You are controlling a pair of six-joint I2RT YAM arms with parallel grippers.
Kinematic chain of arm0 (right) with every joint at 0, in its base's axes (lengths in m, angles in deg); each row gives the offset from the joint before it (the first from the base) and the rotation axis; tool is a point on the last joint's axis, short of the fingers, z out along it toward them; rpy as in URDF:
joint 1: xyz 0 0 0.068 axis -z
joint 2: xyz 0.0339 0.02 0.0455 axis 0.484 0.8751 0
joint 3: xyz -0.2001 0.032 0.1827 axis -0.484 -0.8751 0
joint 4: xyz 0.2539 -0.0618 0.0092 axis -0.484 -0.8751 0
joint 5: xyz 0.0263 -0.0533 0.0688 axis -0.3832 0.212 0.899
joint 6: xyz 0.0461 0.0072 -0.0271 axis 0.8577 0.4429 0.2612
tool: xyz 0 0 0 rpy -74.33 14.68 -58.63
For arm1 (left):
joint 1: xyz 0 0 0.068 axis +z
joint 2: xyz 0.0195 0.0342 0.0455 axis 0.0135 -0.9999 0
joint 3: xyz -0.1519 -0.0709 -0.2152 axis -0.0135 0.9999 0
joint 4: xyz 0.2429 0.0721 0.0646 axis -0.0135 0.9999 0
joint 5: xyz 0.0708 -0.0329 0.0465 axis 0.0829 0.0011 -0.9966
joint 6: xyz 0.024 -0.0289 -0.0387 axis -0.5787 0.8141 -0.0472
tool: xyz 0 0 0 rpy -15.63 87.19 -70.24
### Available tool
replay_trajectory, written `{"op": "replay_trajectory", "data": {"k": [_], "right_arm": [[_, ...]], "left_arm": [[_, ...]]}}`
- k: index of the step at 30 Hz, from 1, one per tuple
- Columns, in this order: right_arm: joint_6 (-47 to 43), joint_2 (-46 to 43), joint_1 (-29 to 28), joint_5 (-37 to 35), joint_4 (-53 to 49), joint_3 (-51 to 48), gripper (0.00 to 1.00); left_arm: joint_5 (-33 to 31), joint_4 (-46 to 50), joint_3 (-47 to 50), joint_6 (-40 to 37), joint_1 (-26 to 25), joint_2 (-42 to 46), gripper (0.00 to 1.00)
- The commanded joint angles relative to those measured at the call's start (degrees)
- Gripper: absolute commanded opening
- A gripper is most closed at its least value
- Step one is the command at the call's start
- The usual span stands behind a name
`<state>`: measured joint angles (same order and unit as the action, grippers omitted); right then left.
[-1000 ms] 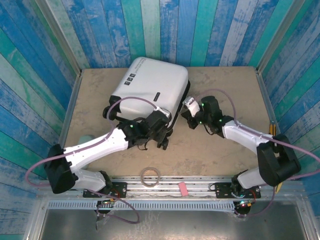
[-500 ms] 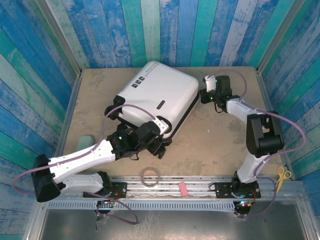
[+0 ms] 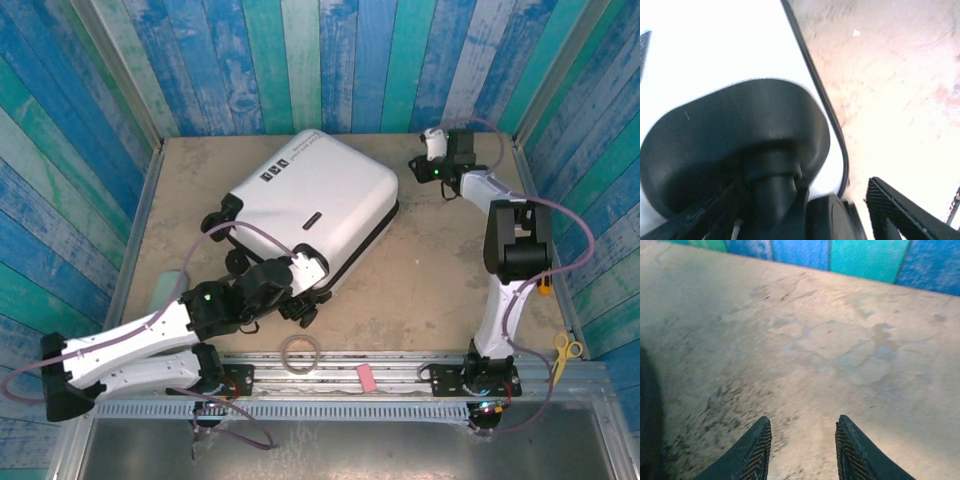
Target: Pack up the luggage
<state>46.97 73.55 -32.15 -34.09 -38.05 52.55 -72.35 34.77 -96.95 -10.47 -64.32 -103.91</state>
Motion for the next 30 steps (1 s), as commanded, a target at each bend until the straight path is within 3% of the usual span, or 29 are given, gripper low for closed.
{"op": "replay_trajectory", "data": {"k": [1, 3, 5, 9, 12, 15, 18, 24, 27, 30], "right_arm": [[0.35, 0.89, -0.74, 3.55, -1.25, 4.88, 0.37], [0.52, 1.55, -0.75, 7.28, -2.58, 6.95, 0.34], [0.24, 1.93, -1.27, 8.98, -4.78, 8.88, 0.31], [-0.87, 1.93, -2.41, 11.06, -8.29, 10.67, 0.26], [-1.18, 2.15, -3.18, 11.85, -9.82, 10.96, 0.25], [-1.99, 2.84, -3.55, 13.08, -12.31, 11.82, 0.23], [-3.06, 3.20, -3.98, 13.91, -14.79, 12.41, 0.22], [-6.13, 1.14, -5.31, 15.76, -16.38, 9.68, 0.21], [-7.21, -0.78, -6.27, 17.37, -16.38, 7.41, 0.21], [-9.30, -3.44, -7.61, 19.49, -16.23, 4.01, 0.21]], "left_arm": [[-7.29, -4.26, -2.09, -0.79, -0.17, 2.81, 0.76], [-13.87, -4.01, -3.61, 4.65, -0.17, 3.73, 0.84], [-22.78, -0.33, -7.02, 15.12, -0.12, 3.88, 0.84], [-37.20, 16.94, -13.64, 43.38, -0.08, 2.63, 0.70], [-39.98, 30.91, -15.14, 63.02, -0.08, 1.04, 0.57], [-36.92, 35.54, -12.26, 71.78, 1.07, -0.30, 0.48], [-27.35, 30.98, -7.23, 68.87, 8.36, -1.78, 0.41], [-9.13, 11.65, 0.91, 54.00, 26.01, -5.87, 0.38], [2.15, 3.11, 1.22, 47.28, 35.81, -11.70, 0.38], [7.53, -0.75, -3.92, 42.27, 39.92, -19.66, 0.39]]}}
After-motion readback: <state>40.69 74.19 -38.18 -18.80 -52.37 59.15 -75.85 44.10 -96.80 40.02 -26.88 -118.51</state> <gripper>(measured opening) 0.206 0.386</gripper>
